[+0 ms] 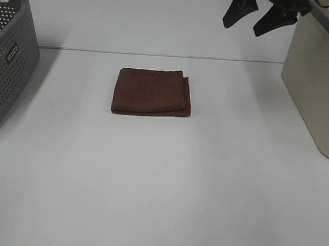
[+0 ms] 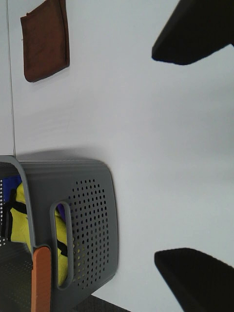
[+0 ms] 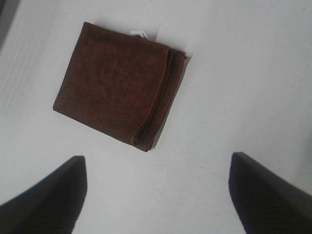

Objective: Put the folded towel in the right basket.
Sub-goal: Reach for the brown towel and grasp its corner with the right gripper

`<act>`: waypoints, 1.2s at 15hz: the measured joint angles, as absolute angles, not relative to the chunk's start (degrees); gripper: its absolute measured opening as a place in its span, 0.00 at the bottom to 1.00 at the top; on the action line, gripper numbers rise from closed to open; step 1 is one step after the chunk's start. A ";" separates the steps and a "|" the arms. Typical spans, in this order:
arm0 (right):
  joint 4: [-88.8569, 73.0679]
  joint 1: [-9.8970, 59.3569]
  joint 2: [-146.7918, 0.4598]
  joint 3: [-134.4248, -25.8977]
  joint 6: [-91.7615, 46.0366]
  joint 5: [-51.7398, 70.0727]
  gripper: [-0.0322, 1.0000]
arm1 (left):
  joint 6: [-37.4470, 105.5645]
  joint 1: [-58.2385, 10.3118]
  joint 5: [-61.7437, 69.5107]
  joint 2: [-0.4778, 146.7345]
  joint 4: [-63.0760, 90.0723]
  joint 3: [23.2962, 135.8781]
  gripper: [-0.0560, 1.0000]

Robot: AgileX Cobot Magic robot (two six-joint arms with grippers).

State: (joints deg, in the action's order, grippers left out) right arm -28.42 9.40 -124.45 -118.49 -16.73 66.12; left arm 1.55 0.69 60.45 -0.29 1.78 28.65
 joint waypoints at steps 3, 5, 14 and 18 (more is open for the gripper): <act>-33.12 9.40 -134.59 -125.42 -16.27 69.21 0.76 | 1.55 0.69 60.45 -0.29 1.78 28.65 0.97; -36.33 9.40 -138.54 -127.43 -16.16 69.56 0.76 | 1.55 0.69 60.45 -0.29 1.78 28.65 0.97; -44.52 11.00 -152.35 -130.06 -18.11 65.95 0.76 | 1.55 0.69 60.45 -0.29 1.78 28.65 0.97; -48.82 11.52 -154.13 -130.18 -18.11 62.62 0.76 | 1.55 0.69 60.45 -0.29 1.78 28.65 0.97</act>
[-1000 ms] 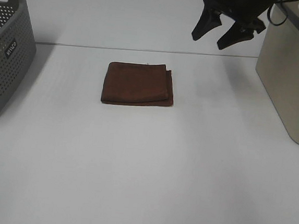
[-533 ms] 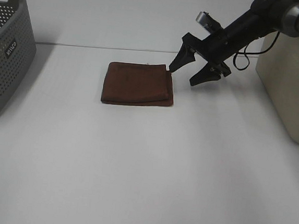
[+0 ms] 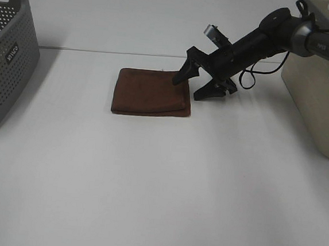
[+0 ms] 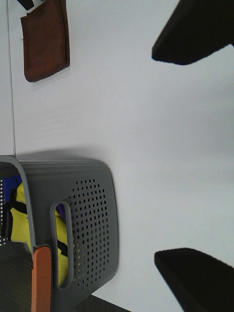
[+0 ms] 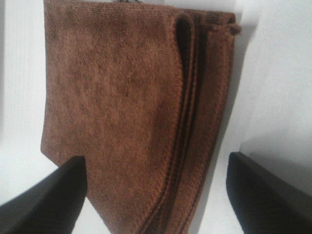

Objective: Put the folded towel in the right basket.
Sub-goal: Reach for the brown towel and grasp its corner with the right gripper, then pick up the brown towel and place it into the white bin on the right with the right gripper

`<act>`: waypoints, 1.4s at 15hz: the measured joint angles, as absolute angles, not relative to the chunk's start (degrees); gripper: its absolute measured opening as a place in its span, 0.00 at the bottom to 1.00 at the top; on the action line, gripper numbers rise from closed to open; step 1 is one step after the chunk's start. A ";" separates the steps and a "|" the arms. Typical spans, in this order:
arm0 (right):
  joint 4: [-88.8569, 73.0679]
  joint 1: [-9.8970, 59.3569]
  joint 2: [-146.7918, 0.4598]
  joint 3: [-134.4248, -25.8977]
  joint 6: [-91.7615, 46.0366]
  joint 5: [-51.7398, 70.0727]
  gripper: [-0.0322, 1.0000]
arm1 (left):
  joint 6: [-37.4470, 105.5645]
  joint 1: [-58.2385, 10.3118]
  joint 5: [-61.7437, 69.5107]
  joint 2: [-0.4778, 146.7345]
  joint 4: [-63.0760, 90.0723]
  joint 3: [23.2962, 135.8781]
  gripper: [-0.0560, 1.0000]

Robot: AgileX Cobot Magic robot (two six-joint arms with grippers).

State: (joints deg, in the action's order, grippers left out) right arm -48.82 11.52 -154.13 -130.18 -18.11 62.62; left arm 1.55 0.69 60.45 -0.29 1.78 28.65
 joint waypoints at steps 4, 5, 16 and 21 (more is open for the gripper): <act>-49.68 14.15 -155.16 -130.63 -19.54 60.05 0.61 | 1.55 0.69 60.45 -0.29 1.78 28.65 0.97; -49.56 14.44 -155.27 -130.63 -19.60 59.30 0.53 | 1.55 0.69 60.45 -0.29 1.78 28.65 0.97; -47.78 14.78 -146.05 -130.63 -23.15 61.48 0.09 | 1.55 0.69 60.45 -0.29 1.78 28.65 0.97; -39.13 13.81 -132.30 -130.63 -23.03 65.32 0.09 | 1.55 0.69 60.45 -0.29 1.78 28.65 0.97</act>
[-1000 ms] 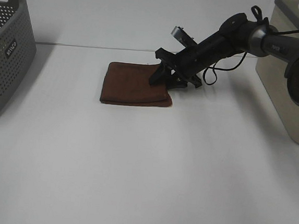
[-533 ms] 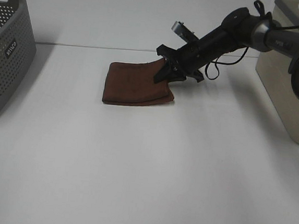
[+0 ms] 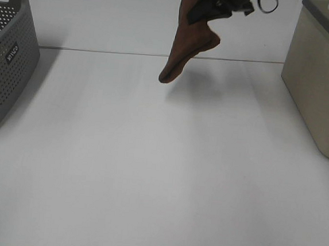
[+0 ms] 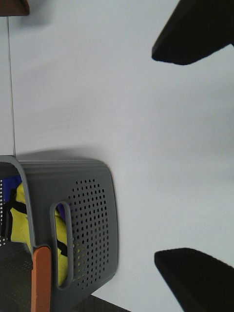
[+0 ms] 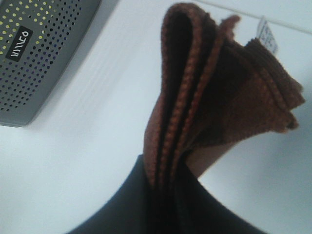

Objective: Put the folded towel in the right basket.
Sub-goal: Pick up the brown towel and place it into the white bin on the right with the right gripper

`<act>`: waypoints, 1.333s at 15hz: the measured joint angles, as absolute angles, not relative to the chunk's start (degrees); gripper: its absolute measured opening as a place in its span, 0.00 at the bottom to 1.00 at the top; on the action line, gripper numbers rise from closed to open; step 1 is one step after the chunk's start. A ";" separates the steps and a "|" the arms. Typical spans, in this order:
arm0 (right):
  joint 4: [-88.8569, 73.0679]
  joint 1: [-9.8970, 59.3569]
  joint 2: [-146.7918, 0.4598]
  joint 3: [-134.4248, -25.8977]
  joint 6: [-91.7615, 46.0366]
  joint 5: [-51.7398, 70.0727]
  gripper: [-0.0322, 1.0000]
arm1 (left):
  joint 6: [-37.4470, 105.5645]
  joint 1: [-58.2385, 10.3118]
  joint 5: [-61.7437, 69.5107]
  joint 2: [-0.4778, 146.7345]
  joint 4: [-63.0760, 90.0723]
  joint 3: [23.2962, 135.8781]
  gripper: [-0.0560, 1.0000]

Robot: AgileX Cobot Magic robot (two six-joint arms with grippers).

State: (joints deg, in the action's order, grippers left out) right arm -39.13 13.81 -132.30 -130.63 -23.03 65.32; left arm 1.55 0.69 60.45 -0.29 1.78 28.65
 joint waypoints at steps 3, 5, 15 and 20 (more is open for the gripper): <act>-32.20 9.51 -124.56 -130.63 -21.03 68.98 0.09 | 1.55 0.69 60.45 -0.29 1.78 28.65 0.97; -29.68 6.25 -120.84 -130.63 -20.63 69.56 0.09 | 1.55 0.69 60.45 -0.29 1.78 28.65 0.97; -28.88 -18.05 -115.91 -130.63 -19.48 69.96 0.09 | 1.55 0.69 60.45 -0.29 1.78 28.65 0.97; -25.67 -18.62 -123.76 -130.46 -17.93 69.90 0.09 | 1.55 0.69 60.45 -0.29 1.78 28.65 0.97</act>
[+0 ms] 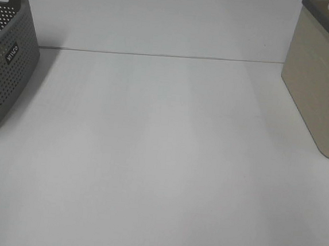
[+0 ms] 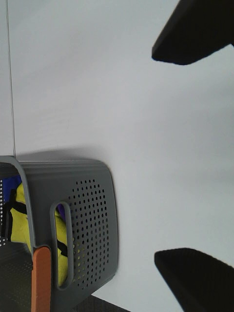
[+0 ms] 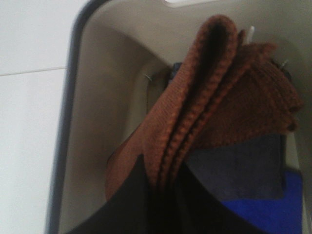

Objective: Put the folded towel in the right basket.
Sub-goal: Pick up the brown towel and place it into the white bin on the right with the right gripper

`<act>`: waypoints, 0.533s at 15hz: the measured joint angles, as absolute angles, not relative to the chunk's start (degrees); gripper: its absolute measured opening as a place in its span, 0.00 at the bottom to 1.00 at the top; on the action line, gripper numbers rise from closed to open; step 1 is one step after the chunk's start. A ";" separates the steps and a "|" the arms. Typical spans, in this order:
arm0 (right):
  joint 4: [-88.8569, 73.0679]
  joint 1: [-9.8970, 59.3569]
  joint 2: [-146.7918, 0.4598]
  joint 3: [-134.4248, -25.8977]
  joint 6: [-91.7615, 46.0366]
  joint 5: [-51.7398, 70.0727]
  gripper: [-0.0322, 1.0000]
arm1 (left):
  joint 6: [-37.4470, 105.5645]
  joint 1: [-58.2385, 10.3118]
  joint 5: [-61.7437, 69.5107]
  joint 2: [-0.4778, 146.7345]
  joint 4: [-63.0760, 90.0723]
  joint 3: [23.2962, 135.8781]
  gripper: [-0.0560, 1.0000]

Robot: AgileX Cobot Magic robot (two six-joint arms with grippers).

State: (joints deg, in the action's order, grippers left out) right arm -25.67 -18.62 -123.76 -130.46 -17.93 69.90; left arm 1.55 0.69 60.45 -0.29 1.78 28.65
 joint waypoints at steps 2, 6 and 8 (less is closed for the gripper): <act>-21.83 -18.62 -125.48 -130.46 -16.39 69.90 0.09 | 1.55 0.69 60.45 -0.29 1.78 28.65 0.97; -21.49 -18.62 -126.11 -126.34 -16.10 69.84 0.16 | 1.55 0.69 60.45 -0.29 1.78 28.65 0.97; -21.49 -18.62 -126.28 -125.88 -15.81 69.84 0.25 | 1.55 0.69 60.45 -0.29 1.78 28.65 0.97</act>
State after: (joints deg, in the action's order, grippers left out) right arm -21.49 -18.62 -126.28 -125.88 -15.81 69.84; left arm 1.55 0.69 60.45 -0.29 1.78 28.65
